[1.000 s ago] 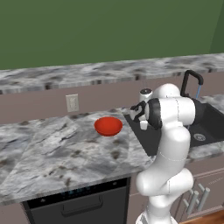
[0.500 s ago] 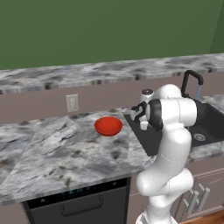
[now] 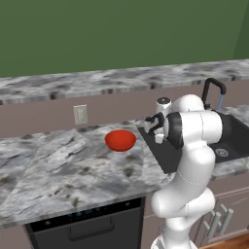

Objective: Rinse each bowl for a few seconds and place them down in the sink or on the counter.

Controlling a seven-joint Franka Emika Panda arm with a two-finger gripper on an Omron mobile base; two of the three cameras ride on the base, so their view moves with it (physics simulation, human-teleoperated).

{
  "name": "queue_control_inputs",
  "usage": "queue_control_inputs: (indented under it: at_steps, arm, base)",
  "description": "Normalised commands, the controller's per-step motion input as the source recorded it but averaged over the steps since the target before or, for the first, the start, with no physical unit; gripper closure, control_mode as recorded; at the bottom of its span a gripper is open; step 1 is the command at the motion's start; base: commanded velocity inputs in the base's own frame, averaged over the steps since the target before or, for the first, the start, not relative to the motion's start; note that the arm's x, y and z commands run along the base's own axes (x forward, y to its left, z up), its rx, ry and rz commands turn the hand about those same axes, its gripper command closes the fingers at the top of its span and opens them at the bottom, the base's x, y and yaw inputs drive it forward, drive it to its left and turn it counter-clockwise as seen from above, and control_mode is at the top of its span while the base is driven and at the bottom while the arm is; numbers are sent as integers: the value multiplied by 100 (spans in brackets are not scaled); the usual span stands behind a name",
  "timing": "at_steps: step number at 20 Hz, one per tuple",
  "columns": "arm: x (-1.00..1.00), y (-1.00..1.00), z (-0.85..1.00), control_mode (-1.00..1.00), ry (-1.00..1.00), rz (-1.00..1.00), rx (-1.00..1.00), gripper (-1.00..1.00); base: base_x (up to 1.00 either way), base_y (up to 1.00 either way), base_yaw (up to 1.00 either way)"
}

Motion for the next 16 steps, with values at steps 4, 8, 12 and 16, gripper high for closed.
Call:
queue_control_inputs:
  at_steps: [4, 8, 12, 16]
  arm:
    - [-5, 23, 29, -100, 0, 3, 0, -100]
    - [-19, 13, 43, -100, -1, 9, 0, -100]
    - [-18, 20, 50, -100, 0, 14, 0, -100]
    - [-10, 24, 46, -100, 6, 16, 0, -100]
  base:
    - [0, 0, 0]
    - [0, 0, 0]
    - [0, 0, 0]
    - [0, 0, 0]
